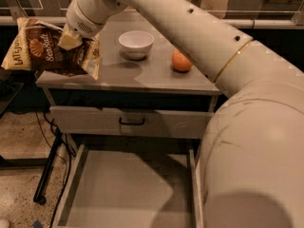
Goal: Pick brown chip bag from middle drawer and place on counter
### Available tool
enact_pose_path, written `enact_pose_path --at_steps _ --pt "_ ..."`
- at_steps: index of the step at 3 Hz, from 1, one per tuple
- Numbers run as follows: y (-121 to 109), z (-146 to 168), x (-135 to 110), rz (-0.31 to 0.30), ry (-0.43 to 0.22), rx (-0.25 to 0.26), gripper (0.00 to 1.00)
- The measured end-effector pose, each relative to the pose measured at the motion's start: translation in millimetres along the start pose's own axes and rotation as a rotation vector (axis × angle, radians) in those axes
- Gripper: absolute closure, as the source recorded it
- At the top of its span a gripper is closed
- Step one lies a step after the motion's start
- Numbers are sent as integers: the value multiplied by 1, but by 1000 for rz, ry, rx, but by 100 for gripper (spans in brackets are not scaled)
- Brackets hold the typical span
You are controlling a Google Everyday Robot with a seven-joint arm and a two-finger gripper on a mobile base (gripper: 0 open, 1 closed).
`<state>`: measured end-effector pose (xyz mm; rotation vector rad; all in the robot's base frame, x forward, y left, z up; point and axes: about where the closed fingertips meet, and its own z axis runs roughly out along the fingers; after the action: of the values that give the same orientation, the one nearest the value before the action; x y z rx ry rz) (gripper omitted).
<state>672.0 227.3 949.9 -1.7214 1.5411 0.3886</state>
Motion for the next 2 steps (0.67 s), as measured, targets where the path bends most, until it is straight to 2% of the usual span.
enact_pose_path --at_steps 2 --pt "-31 7 19 53 71 0 100"
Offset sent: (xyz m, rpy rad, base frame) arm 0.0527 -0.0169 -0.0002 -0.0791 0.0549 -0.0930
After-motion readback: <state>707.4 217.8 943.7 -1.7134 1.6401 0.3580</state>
